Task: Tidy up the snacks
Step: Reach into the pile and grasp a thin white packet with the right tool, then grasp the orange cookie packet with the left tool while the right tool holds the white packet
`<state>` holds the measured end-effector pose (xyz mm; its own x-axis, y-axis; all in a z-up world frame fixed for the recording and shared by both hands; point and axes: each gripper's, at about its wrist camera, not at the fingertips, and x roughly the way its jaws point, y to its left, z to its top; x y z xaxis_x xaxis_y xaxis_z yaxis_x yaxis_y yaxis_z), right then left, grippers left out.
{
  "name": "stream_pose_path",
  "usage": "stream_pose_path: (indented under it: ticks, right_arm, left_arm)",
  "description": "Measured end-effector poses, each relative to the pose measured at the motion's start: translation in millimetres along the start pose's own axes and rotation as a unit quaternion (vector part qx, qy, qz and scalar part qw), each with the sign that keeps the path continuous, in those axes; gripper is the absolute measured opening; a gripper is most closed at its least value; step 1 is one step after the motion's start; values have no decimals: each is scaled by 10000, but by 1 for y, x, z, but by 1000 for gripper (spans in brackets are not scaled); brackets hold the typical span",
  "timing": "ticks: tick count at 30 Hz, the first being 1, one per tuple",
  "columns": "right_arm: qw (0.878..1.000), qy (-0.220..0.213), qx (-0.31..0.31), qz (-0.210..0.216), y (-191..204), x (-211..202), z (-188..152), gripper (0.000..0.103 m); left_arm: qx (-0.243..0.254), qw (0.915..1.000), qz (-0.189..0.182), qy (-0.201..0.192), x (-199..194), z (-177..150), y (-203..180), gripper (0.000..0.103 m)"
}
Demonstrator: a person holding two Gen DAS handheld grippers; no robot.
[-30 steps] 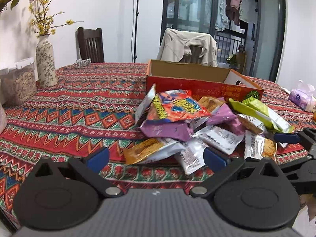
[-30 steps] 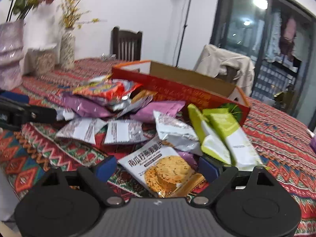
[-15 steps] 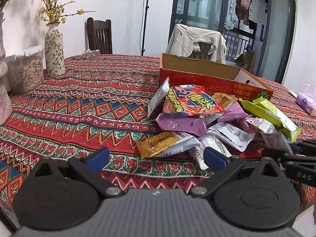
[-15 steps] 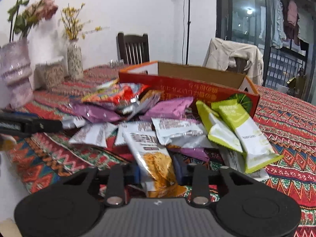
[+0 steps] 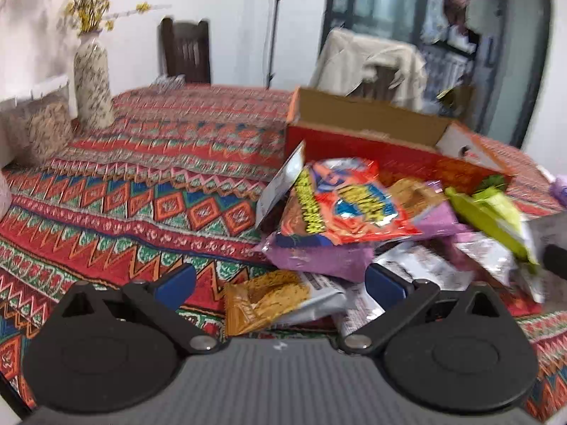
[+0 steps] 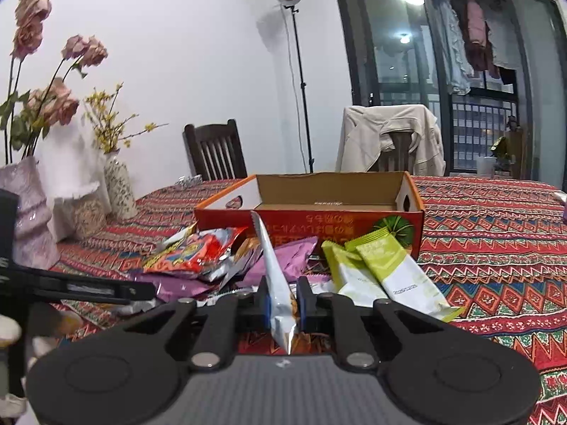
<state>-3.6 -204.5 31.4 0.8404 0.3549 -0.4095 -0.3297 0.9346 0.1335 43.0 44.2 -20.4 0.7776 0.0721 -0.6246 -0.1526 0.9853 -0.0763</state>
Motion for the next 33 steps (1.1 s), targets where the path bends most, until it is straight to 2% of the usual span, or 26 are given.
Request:
stream_pose_path:
  ticks: [3, 5, 9, 12, 17, 22, 23, 26, 29, 33]
  right_arm:
    - [10000, 2, 79, 23, -5, -2, -3, 13]
    - [9999, 20, 141, 32, -9, -3, -7, 13]
    - [9997, 46, 211, 78, -12, -5, -11, 14]
    - [9997, 46, 228, 113, -11, -4, -14, 14]
    - [9995, 106, 282, 139, -10, -3, -21, 14]
    - [9995, 70, 271, 116, -7, -6, -21, 14]
    - [9996, 69, 272, 105, -7, -6, -22, 14]
    - [9996, 50, 273, 79, -7, -9, -22, 14]
    - [9996, 33, 281, 59, -7, -10, -23, 14]
    - [9996, 10, 278, 57, -6, -10, -24, 13]
  left_arm:
    - [-207, 9993, 143, 269, 13, -2, 6, 103]
    - [-406, 9988, 79, 274, 13, -8, 14, 103]
    - [-452, 9986, 105, 236, 6, -16, 27, 102]
    - [-482, 9987, 35, 190, 0, -19, 35, 97]
    - [-296, 9990, 288, 169, 4, -18, 31, 95]
    - [-44, 9984, 533, 161, 14, -16, 16, 98]
    - [19, 9981, 606, 123, 15, -18, 13, 95]
    - [9, 9984, 560, -62, 9, -21, 12, 71]
    - [15, 9991, 419, -117, 3, -25, 14, 66]
    - [61, 9993, 306, -222, -8, -31, 17, 66]
